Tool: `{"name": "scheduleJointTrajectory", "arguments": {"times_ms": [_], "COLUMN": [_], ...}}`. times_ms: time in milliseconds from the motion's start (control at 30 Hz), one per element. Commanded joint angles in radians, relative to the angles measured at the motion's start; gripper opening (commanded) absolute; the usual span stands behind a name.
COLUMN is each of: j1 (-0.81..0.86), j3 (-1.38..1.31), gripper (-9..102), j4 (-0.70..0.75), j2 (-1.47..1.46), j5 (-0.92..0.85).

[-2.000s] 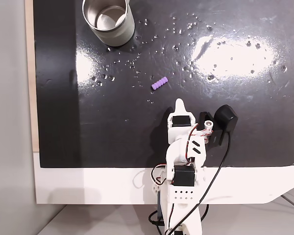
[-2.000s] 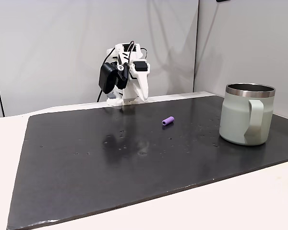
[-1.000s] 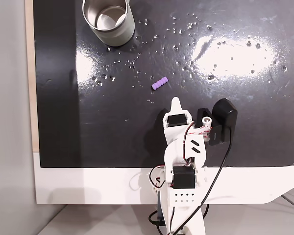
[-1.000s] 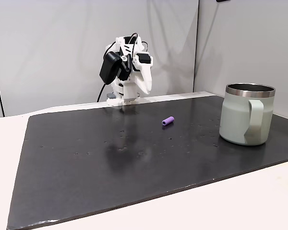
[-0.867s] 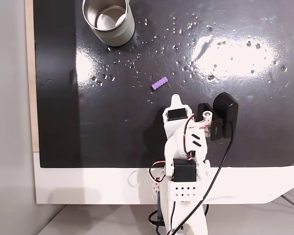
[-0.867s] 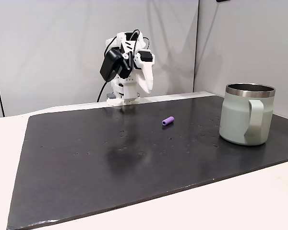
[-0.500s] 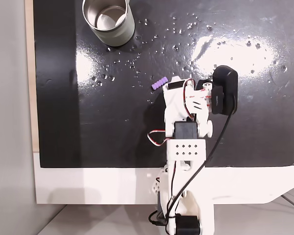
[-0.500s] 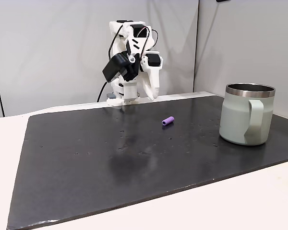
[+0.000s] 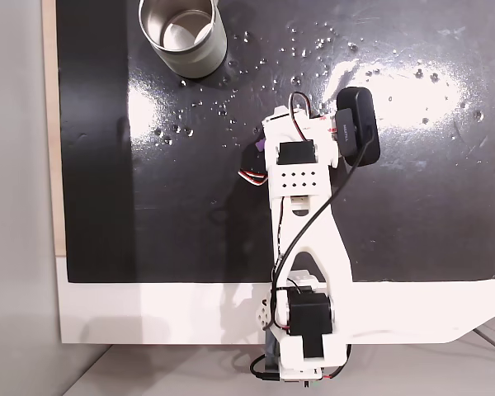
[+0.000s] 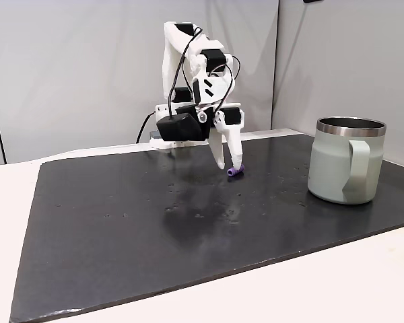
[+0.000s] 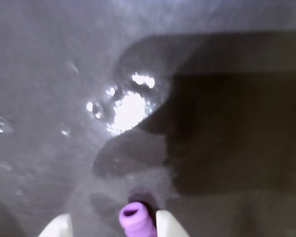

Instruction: Grasp a pengrip and put it in the cup.

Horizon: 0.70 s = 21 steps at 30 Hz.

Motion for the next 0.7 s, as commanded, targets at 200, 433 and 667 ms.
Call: {"name": "scheduleJointTrajectory", "arguments": {"times_ms": [200,433,667], "j1": [-0.084,-0.124,-0.14], "j3": [-0.075,-0.098,-0.123], "gripper": [19,16,0], "j4": [0.011,0.0,0.011], "j2": [-0.094,-0.176,-0.222], "j5": [0.049,0.074,0.067]}}
